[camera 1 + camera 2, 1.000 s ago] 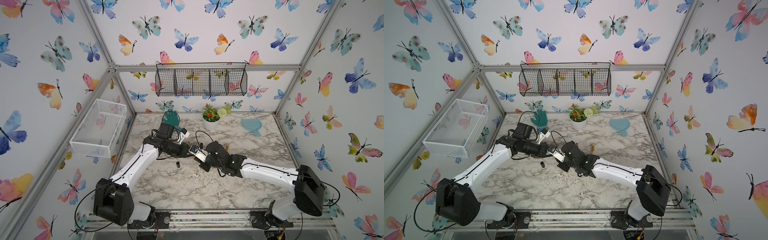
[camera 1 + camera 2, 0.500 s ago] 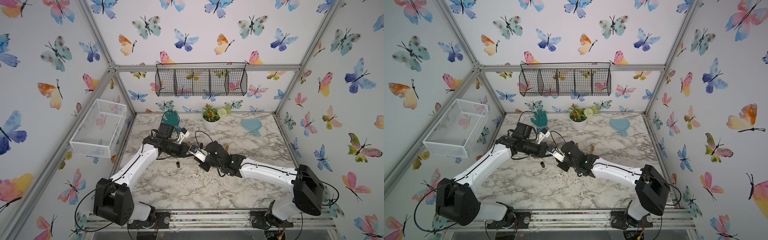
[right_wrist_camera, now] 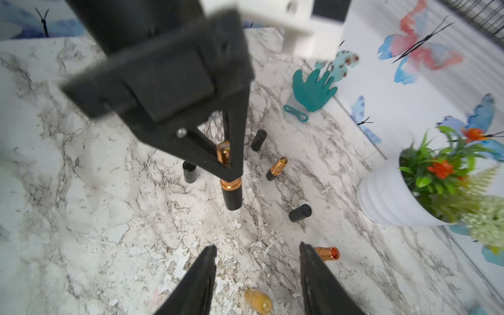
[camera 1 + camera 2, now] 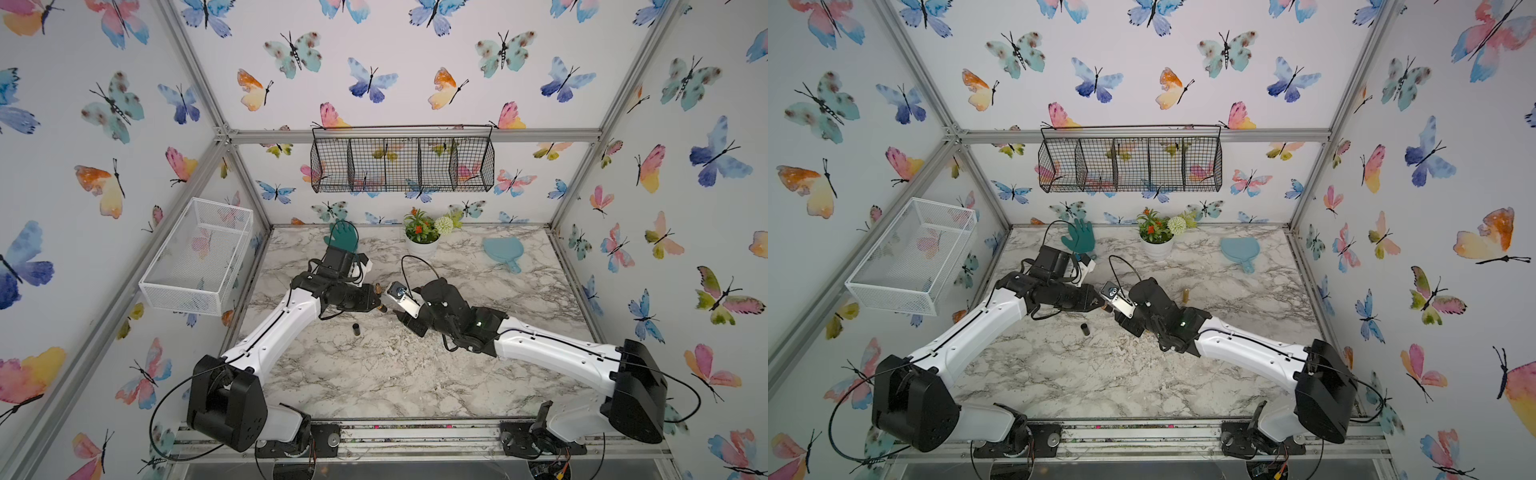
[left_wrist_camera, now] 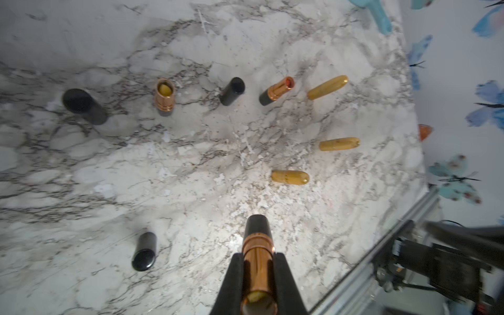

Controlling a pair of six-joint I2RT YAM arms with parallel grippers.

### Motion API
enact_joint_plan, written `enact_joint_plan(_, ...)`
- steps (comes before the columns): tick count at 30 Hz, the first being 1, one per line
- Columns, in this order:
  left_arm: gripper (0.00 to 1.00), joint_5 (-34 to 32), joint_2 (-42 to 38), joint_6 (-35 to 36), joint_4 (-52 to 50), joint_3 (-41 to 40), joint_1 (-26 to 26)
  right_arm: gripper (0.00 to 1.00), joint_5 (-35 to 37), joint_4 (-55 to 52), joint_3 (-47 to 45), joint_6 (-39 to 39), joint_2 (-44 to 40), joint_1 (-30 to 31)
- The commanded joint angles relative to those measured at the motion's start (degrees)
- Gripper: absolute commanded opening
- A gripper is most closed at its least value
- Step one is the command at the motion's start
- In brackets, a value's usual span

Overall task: Open the lipstick cap
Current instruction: Place the lipstick at the center of the board.

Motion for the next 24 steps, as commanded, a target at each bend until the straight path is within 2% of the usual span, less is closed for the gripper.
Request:
enact_joint_plan(1, 0.08, -17.8, 1.7, -2.2, 4.1, -2.8, -5.5, 0.53, 3.3, -2.0, -0.4, -0.2, -3.8, 0.1)
enact_joint_plan(6, 0.08, -23.9, 1.9, -4.4, 11.2, -8.6, -9.2, 0.54, 5.8, -3.0, -2.0, -0.1, -4.7, 0.1)
enact_joint_plan(11, 0.08, -27.7, 2.9, -4.3, 12.9, -11.4, -10.7, 0.55, 5.7, -3.0, -3.2, 0.9, -4.3, 0.1)
enact_joint_plan(24, 0.10, -22.6, 7.5, -3.0, 11.9, -12.2, -10.9, 0.56, 5.5, -2.2, -3.6, 1.2, -2.4, 0.1)
